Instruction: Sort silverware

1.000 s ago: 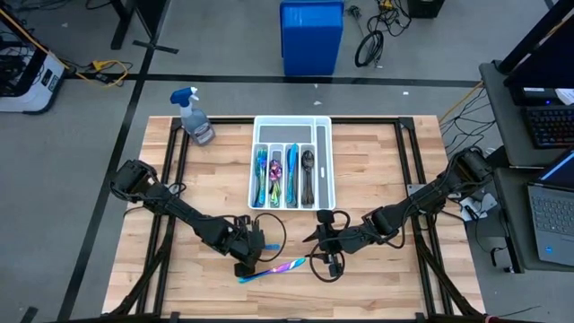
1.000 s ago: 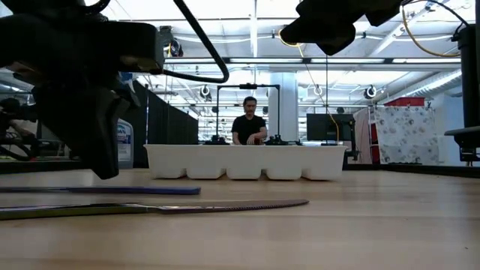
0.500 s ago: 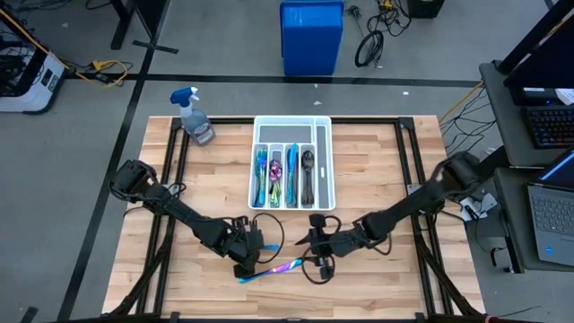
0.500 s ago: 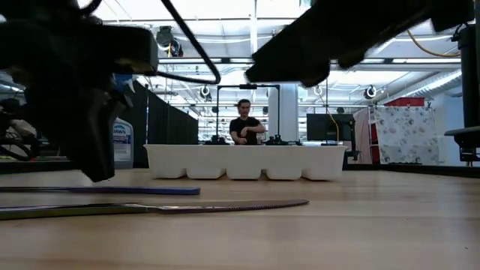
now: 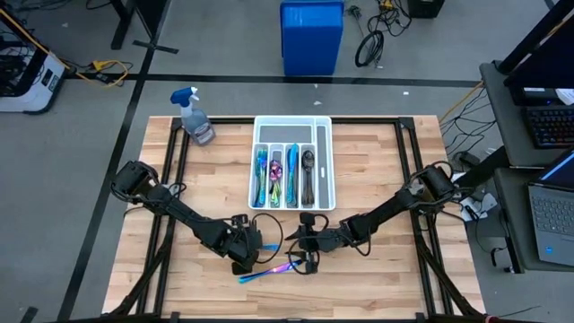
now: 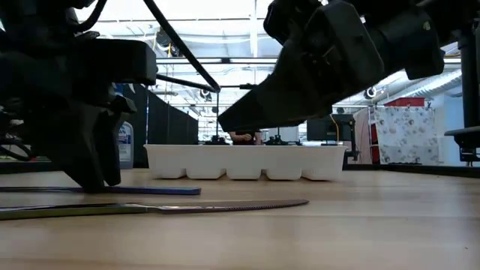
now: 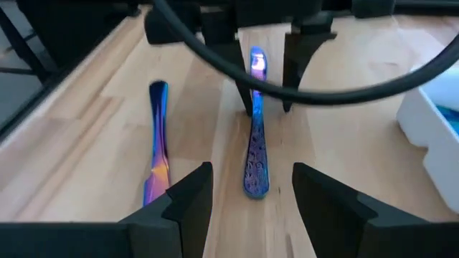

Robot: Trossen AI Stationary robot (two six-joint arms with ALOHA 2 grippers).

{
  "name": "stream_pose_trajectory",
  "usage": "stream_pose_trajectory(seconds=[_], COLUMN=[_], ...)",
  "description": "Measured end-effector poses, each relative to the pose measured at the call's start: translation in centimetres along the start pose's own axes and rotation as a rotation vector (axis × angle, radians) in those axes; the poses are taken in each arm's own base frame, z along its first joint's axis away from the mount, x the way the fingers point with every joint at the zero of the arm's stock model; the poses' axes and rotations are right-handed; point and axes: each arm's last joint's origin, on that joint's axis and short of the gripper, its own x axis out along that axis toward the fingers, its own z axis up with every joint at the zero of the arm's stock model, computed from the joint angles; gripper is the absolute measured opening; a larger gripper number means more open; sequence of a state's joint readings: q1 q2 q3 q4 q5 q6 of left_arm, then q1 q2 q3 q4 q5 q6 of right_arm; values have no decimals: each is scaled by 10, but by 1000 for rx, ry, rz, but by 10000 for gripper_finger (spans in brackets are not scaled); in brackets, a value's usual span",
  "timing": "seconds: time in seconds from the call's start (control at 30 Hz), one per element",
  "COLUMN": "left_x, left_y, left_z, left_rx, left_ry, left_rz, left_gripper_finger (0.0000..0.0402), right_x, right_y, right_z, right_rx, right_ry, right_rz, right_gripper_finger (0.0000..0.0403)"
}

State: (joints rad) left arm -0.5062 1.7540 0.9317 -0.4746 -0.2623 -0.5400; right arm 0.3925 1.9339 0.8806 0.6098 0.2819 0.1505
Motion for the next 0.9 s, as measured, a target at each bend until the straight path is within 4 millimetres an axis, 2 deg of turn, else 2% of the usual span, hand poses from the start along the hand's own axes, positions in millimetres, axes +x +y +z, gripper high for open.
stream_pose_trajectory(seconds=[0.47,0.73,0.83,0.9], left_x=[6,7,7,7], left_y=[-2,-2,-2,-2], left_z=[1,2,2,2], left_rx=[-2,-4,-5,6], left_ry=[22,14,8,4], left_rz=[-46,-50,-51,-51], left_gripper_finger=[64,25,20,19], right_x=[1,2,4,7], right_y=[-5,-6,-3,3], right_z=[3,1,9,21], right_rx=[13,90,141,148], right_ry=[-18,0,-6,-7], right_rz=[-14,-17,-13,-8], right_gripper_finger=[176,176,176,176])
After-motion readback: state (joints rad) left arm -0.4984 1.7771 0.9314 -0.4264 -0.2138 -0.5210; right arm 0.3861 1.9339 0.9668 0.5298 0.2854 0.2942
